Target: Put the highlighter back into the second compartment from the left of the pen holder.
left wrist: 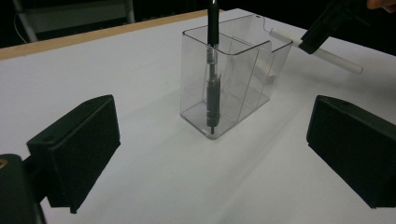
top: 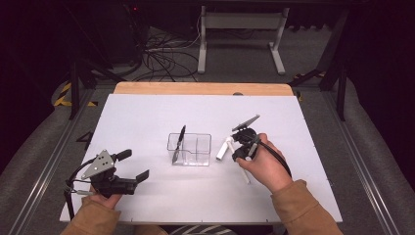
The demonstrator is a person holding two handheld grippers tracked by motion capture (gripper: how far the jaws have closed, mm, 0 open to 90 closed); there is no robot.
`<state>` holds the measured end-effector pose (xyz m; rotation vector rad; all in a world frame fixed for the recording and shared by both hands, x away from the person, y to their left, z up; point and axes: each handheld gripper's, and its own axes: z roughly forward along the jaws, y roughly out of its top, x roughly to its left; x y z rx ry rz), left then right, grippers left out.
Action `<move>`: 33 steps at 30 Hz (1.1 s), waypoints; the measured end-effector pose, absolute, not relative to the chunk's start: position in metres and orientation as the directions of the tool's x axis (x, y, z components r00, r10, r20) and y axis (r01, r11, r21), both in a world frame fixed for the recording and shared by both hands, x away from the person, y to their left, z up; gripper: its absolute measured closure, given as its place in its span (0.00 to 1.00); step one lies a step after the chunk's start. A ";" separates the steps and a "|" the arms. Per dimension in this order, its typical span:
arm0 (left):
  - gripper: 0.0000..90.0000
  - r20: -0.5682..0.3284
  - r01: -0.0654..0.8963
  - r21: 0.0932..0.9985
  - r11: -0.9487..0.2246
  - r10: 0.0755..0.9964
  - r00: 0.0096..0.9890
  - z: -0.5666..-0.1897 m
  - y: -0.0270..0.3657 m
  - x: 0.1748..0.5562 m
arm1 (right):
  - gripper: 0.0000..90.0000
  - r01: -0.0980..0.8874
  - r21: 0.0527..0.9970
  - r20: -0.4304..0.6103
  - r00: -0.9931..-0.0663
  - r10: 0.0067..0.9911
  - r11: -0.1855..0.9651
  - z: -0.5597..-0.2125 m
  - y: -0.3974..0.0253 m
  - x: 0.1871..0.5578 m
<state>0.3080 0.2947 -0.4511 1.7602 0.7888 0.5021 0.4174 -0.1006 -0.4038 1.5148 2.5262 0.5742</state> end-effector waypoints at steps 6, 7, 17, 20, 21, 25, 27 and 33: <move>0.04 -0.045 0.259 0.947 -0.188 0.722 0.690 -0.451 0.294 0.308 | 0.88 0.760 0.494 0.103 -0.534 0.839 0.423 -0.390 -0.104 0.411; 0.04 -0.045 0.259 0.947 -0.189 0.722 0.690 -0.451 0.294 0.308 | 0.88 0.757 0.504 0.110 -0.534 0.838 0.416 -0.388 -0.103 0.410; 0.04 -0.047 0.259 0.948 -0.186 0.722 0.690 -0.451 0.295 0.308 | 0.88 0.633 0.644 0.095 -0.623 0.776 0.429 -0.373 -0.104 0.399; 0.04 -0.050 0.261 0.948 -0.184 0.722 0.690 -0.451 0.294 0.308 | 0.88 0.619 0.661 0.095 -0.631 0.770 0.425 -0.370 -0.104 0.398; 0.04 -0.050 0.260 0.948 -0.184 0.722 0.691 -0.451 0.294 0.308 | 0.88 0.615 0.663 0.090 -0.632 0.770 0.427 -0.370 -0.104 0.398; 0.04 -0.045 0.258 0.948 -0.187 0.722 0.691 -0.451 0.294 0.308 | 0.88 0.611 0.665 0.086 -0.634 0.769 0.430 -0.369 -0.104 0.398; 0.04 -0.047 0.258 0.948 -0.186 0.722 0.691 -0.451 0.294 0.308 | 0.88 0.598 0.676 0.082 -0.642 0.762 0.431 -0.369 -0.104 0.397; 0.04 -0.049 0.259 0.948 -0.184 0.722 0.690 -0.451 0.294 0.308 | 0.88 0.503 0.753 0.066 -0.699 0.712 0.424 -0.362 -0.105 0.394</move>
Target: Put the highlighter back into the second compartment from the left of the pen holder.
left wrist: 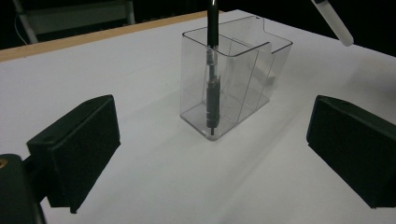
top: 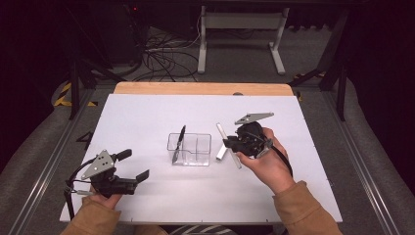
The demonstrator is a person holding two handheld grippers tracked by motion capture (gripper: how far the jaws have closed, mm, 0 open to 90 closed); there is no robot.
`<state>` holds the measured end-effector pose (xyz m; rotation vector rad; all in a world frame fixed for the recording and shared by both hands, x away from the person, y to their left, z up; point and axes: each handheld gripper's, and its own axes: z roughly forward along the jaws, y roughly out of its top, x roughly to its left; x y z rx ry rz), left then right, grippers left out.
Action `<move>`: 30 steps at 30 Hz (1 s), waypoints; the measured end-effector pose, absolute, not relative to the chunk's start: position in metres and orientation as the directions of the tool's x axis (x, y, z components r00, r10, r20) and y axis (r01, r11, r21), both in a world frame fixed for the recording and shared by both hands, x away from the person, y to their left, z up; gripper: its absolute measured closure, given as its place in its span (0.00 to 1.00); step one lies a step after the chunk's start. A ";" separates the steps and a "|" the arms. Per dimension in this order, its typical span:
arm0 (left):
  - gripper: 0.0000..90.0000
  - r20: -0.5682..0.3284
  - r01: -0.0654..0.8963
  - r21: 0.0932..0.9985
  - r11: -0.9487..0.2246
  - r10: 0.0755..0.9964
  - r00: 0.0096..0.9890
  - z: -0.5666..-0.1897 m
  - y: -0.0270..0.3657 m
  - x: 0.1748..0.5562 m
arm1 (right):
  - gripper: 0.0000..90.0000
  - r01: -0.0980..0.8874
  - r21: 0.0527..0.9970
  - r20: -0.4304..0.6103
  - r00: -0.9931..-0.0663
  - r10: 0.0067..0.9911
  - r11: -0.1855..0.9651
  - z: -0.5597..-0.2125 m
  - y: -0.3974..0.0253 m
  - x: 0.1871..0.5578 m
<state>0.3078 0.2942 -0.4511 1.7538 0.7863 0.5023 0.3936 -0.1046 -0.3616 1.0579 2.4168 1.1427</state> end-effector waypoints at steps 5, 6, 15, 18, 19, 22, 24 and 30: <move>0.04 -0.046 0.259 0.948 -0.187 0.722 0.690 -0.451 0.295 0.308 | 0.88 0.426 0.810 0.058 -0.743 0.667 0.404 -0.356 -0.106 0.391; 0.04 -0.047 0.260 0.947 -0.187 0.722 0.690 -0.451 0.295 0.308 | 0.88 0.413 0.820 0.060 -0.750 0.659 0.395 -0.356 -0.106 0.391; 0.04 -0.045 0.257 0.948 -0.189 0.720 0.693 -0.451 0.294 0.308 | 0.88 0.320 0.888 0.067 -0.801 0.594 0.331 -0.353 -0.100 0.388; 0.04 -0.049 0.260 0.948 -0.185 0.721 0.692 -0.451 0.294 0.308 | 0.88 0.298 0.905 0.076 -0.816 0.574 0.303 -0.353 -0.099 0.387; 0.04 -0.048 0.259 0.948 -0.186 0.720 0.692 -0.451 0.294 0.308 | 0.88 0.290 0.910 0.078 -0.821 0.566 0.296 -0.352 -0.098 0.387; 0.04 -0.047 0.258 0.948 -0.187 0.719 0.693 -0.451 0.294 0.308 | 0.88 0.271 0.923 0.088 -0.838 0.538 0.273 -0.353 -0.094 0.386; 0.04 -0.047 0.258 0.948 -0.186 0.719 0.693 -0.451 0.294 0.308 | 0.88 0.260 0.930 0.088 -0.845 0.528 0.261 -0.353 -0.091 0.386; 0.04 -0.047 0.258 0.948 -0.188 0.717 0.695 -0.451 0.294 0.308 | 0.88 0.221 0.953 0.096 -0.870 0.484 0.208 -0.355 -0.082 0.386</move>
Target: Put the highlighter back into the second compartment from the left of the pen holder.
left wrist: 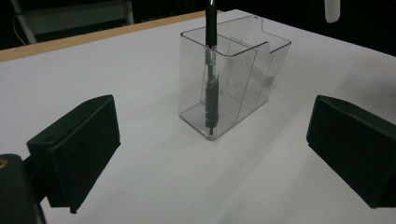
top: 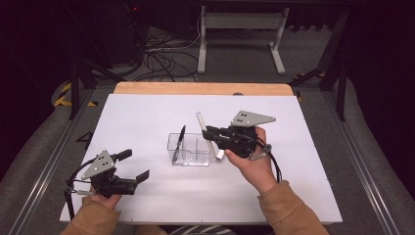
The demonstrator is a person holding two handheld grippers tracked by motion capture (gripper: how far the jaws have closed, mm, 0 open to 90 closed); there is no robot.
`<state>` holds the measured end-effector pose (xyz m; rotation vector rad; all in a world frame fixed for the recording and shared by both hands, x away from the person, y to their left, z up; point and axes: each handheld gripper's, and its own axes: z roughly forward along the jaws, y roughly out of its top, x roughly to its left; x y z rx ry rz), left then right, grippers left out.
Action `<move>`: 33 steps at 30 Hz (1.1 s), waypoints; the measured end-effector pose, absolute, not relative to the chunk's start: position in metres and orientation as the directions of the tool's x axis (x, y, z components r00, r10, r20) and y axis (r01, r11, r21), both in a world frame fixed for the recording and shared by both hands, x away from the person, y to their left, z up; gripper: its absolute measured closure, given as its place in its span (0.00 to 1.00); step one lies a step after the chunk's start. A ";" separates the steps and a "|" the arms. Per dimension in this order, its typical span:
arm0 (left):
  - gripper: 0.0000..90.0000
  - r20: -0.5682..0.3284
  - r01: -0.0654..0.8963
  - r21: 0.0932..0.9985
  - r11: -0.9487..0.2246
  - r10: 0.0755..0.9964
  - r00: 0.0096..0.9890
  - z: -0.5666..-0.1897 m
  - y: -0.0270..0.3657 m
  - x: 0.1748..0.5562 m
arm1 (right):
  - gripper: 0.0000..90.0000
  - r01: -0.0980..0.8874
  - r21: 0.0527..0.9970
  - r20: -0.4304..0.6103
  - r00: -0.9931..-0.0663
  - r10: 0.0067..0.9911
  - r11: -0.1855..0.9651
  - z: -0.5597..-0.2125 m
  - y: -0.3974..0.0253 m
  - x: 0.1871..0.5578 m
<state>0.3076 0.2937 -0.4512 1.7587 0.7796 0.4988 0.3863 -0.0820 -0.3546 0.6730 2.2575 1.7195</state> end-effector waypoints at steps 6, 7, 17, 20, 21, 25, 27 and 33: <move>0.04 -0.046 0.257 0.948 -0.189 0.717 0.696 -0.451 0.294 0.308 | 0.88 0.198 0.967 0.101 -0.878 0.467 0.162 -0.360 -0.072 0.391; 0.04 -0.046 0.257 0.948 -0.189 0.717 0.696 -0.451 0.294 0.308 | 0.88 0.193 0.969 0.099 -0.878 0.468 0.157 -0.362 -0.071 0.391; 0.04 -0.046 0.257 0.948 -0.189 0.716 0.697 -0.451 0.294 0.308 | 0.88 0.140 0.984 0.077 -0.884 0.460 0.105 -0.371 -0.058 0.401; 0.04 -0.050 0.259 0.947 -0.188 0.713 0.699 -0.452 0.294 0.308 | 0.88 0.141 0.986 0.085 -0.888 0.453 0.092 -0.374 -0.055 0.403; 0.04 -0.050 0.260 0.947 -0.188 0.713 0.699 -0.452 0.293 0.308 | 0.88 0.138 0.986 0.083 -0.888 0.451 0.090 -0.375 -0.054 0.404; 0.04 -0.047 0.256 0.948 -0.188 0.715 0.698 -0.451 0.294 0.308 | 0.88 0.104 0.990 0.052 -0.894 0.445 0.093 -0.378 -0.050 0.407; 0.04 -0.051 0.259 0.948 -0.186 0.713 0.699 -0.452 0.294 0.308 | 0.88 0.094 0.991 0.044 -0.895 0.443 0.092 -0.380 -0.048 0.408; 0.04 -0.047 0.258 0.947 -0.191 0.712 0.701 -0.452 0.294 0.309 | 0.88 0.098 0.993 0.058 -0.893 0.447 0.066 -0.386 -0.043 0.413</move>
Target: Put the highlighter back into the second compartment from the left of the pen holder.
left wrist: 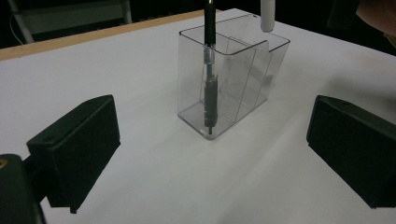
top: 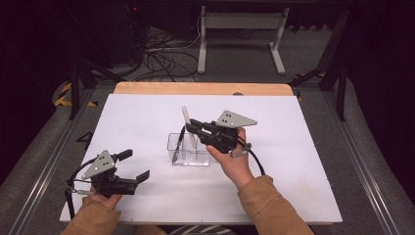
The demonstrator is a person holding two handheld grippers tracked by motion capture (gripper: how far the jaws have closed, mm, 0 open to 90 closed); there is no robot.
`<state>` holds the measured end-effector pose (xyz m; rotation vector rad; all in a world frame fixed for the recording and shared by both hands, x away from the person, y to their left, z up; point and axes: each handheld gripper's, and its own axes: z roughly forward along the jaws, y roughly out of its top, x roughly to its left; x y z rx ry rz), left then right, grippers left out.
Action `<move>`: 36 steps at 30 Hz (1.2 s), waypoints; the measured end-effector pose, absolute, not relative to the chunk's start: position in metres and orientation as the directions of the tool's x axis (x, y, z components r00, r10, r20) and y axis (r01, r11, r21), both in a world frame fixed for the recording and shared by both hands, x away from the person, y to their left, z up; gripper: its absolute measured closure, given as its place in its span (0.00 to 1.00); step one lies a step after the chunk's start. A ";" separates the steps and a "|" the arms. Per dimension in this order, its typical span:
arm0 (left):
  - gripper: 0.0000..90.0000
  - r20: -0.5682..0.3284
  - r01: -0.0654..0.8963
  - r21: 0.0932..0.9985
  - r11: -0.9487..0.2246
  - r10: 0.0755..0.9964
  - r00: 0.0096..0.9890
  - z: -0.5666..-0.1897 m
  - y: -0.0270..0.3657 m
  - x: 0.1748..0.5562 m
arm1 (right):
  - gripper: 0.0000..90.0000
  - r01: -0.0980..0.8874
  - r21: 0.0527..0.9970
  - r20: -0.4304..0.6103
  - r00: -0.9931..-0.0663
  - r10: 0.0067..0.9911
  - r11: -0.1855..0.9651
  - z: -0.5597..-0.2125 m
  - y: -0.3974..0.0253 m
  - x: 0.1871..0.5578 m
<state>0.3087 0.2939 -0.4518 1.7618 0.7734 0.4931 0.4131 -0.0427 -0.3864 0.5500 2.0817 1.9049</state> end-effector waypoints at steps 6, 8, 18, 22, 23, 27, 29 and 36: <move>0.04 -0.049 0.261 0.947 -0.190 0.713 0.699 -0.452 0.294 0.309 | 0.88 0.098 0.993 0.061 -0.889 0.453 0.059 -0.393 -0.036 0.417; 0.04 -0.050 0.260 0.947 -0.189 0.713 0.699 -0.452 0.295 0.309 | 0.88 0.101 0.993 0.065 -0.888 0.455 0.056 -0.394 -0.035 0.418; 0.04 -0.053 0.262 0.947 -0.185 0.714 0.698 -0.452 0.294 0.309 | 0.88 0.116 0.991 0.073 -0.885 0.459 0.067 -0.399 -0.034 0.419; 0.04 -0.049 0.260 0.947 -0.189 0.714 0.699 -0.452 0.294 0.309 | 0.88 0.135 0.988 0.087 -0.885 0.457 0.074 -0.403 -0.034 0.420; 0.04 -0.049 0.259 0.947 -0.189 0.714 0.699 -0.452 0.294 0.309 | 0.88 0.136 0.988 0.086 -0.885 0.458 0.078 -0.403 -0.034 0.420; 0.04 -0.051 0.260 0.947 -0.187 0.714 0.699 -0.452 0.294 0.309 | 0.88 0.141 0.986 0.086 -0.885 0.458 0.086 -0.406 -0.034 0.420; 0.04 -0.049 0.259 0.947 -0.189 0.713 0.699 -0.452 0.294 0.309 | 0.88 0.146 0.985 0.088 -0.885 0.457 0.092 -0.407 -0.034 0.420; 0.04 -0.048 0.258 0.947 -0.190 0.713 0.700 -0.452 0.294 0.310 | 0.88 0.161 0.981 0.095 -0.883 0.459 0.106 -0.413 -0.034 0.419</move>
